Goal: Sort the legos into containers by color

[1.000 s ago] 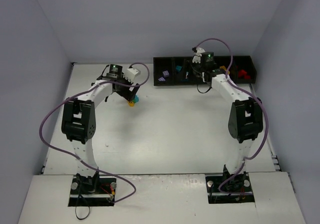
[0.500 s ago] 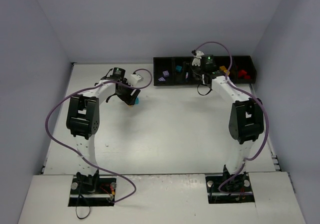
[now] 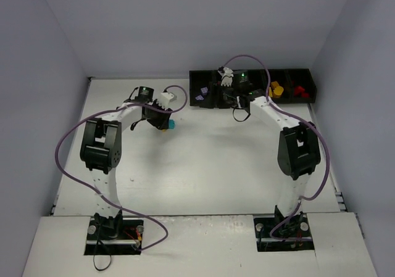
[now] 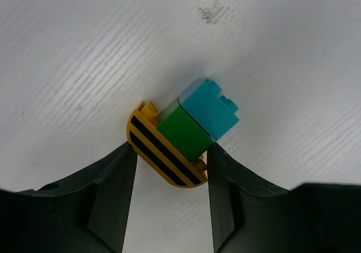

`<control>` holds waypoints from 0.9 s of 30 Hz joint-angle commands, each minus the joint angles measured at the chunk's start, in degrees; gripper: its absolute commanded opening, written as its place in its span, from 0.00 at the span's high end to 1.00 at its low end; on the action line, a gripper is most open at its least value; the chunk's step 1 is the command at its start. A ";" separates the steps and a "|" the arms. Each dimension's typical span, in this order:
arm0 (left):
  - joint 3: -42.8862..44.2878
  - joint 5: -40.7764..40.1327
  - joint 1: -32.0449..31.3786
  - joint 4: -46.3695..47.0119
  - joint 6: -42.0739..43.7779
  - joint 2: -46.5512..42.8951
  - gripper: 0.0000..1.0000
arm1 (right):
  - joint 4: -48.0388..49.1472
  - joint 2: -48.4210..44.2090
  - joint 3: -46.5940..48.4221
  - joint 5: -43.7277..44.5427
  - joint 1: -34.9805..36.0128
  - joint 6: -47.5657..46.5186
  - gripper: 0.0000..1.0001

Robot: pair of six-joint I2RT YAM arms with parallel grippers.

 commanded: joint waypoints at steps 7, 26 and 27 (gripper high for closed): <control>-8.23 7.64 -0.30 14.74 -12.82 -13.31 0.75 | 4.53 1.44 1.04 -13.14 3.01 10.63 0.38; -17.30 13.01 -2.93 28.12 -25.32 -23.34 0.75 | 9.55 3.38 0.69 -14.22 6.88 18.83 0.28; -17.30 13.10 -3.02 28.03 -25.32 -23.61 0.75 | 9.55 3.38 0.43 -12.91 6.97 18.91 0.28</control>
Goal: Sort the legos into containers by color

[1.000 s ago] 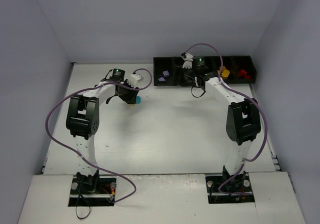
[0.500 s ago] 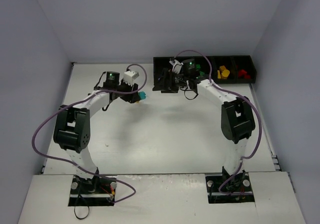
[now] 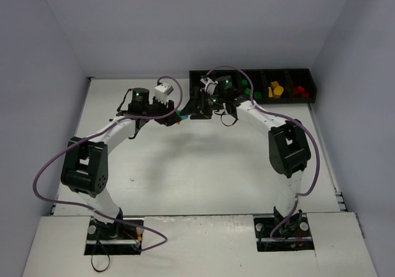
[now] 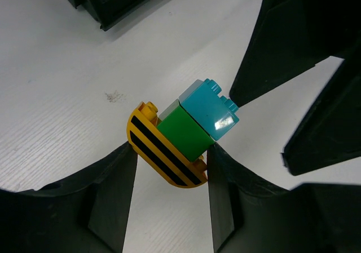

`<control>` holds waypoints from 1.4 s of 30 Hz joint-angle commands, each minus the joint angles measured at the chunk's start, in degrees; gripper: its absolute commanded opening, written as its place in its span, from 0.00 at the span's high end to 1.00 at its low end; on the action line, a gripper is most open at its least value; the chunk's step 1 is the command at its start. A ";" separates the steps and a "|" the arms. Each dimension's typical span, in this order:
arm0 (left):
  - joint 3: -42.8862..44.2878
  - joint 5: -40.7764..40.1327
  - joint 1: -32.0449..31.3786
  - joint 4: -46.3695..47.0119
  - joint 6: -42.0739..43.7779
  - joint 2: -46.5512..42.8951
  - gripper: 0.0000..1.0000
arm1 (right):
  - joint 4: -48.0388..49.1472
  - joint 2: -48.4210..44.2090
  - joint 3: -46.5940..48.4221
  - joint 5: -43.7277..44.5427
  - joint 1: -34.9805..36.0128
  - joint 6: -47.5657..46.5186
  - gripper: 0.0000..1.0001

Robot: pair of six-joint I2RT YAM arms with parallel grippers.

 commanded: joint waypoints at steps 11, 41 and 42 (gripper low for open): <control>-0.04 1.45 -1.92 3.57 -0.65 -6.02 0.75 | 3.98 -0.31 -0.61 5.07 0.61 1.21 0.52; 0.84 -2.25 -1.30 5.59 -5.74 -1.28 0.82 | 2.75 -3.21 -1.05 2.52 -2.55 -4.06 1.00; 1.02 -2.33 -1.13 5.59 -5.74 -1.10 0.82 | 2.31 -3.30 -0.88 2.69 -2.99 -4.50 1.00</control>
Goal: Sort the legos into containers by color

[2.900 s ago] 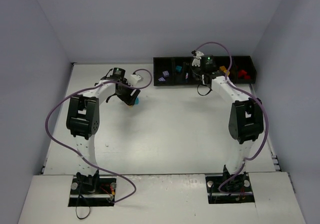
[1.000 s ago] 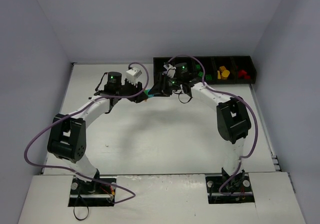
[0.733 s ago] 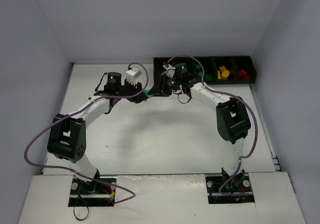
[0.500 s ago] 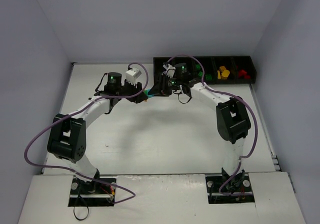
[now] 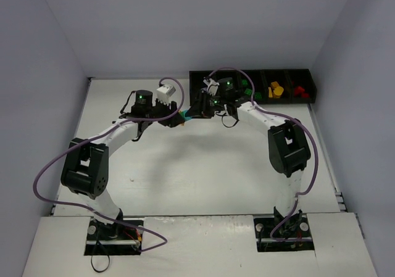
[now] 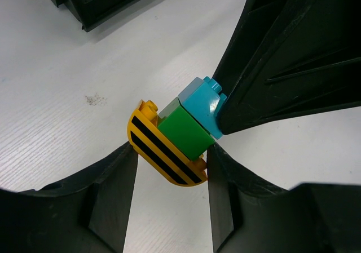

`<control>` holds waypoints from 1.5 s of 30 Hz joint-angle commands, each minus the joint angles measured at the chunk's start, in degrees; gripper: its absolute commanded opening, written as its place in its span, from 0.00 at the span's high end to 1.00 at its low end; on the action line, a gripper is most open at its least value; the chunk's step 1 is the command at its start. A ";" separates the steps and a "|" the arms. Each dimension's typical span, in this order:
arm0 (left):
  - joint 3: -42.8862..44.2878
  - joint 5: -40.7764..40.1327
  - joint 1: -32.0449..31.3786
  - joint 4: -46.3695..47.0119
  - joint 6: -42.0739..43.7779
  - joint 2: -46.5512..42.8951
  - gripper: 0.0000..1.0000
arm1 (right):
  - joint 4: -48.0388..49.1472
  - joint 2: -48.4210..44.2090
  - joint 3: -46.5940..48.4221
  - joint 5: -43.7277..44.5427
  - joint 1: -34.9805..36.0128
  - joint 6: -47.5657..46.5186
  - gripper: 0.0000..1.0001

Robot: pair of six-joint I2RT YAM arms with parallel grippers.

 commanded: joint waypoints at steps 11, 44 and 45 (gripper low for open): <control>2.99 -1.79 1.11 2.53 -0.87 0.32 0.82 | -3.88 -4.50 5.18 1.09 -9.58 -6.86 1.00; -3.87 -1.00 -2.85 0.51 -1.66 -12.77 0.82 | -7.40 15.80 32.78 34.41 -11.87 -19.25 0.53; -3.96 -1.00 -3.02 0.51 -1.57 -13.03 0.82 | -7.40 15.19 32.69 33.88 -11.87 -19.34 0.49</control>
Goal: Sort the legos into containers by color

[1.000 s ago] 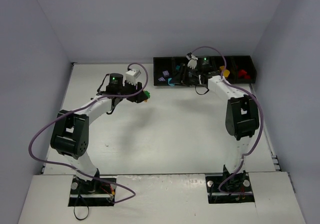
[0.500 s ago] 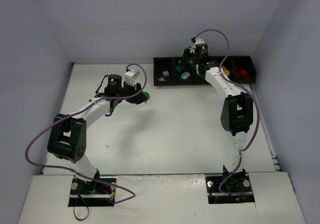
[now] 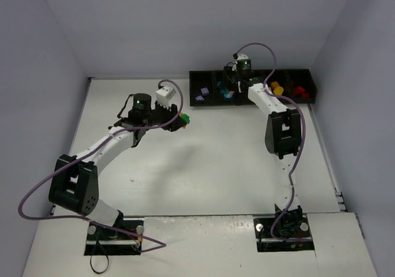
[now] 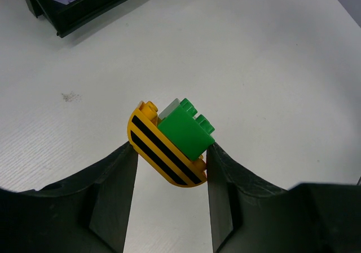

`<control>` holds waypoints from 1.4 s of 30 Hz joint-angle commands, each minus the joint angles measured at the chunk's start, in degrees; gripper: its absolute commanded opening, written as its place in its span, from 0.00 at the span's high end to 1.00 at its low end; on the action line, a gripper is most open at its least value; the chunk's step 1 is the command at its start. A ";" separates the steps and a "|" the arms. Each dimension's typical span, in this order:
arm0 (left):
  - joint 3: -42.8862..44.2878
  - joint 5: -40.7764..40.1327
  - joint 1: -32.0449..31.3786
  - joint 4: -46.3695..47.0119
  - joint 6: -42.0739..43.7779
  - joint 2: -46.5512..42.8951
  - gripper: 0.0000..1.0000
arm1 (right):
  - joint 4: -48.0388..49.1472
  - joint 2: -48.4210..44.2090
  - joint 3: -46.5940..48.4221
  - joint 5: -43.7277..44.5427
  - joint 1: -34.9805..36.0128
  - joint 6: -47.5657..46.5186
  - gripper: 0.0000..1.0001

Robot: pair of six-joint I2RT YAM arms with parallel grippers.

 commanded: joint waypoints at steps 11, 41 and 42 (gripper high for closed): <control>0.48 -0.81 -1.70 4.54 3.64 -4.87 0.82 | 3.01 -15.92 -5.79 -20.47 -0.27 6.42 0.39; 4.00 -4.24 -3.37 6.38 2.77 -2.76 0.81 | 12.32 -28.95 -28.92 -39.59 11.77 18.31 0.44; 4.08 -4.24 -3.37 6.47 2.68 -2.76 0.81 | 12.32 -29.03 -29.01 -40.02 11.86 18.31 0.45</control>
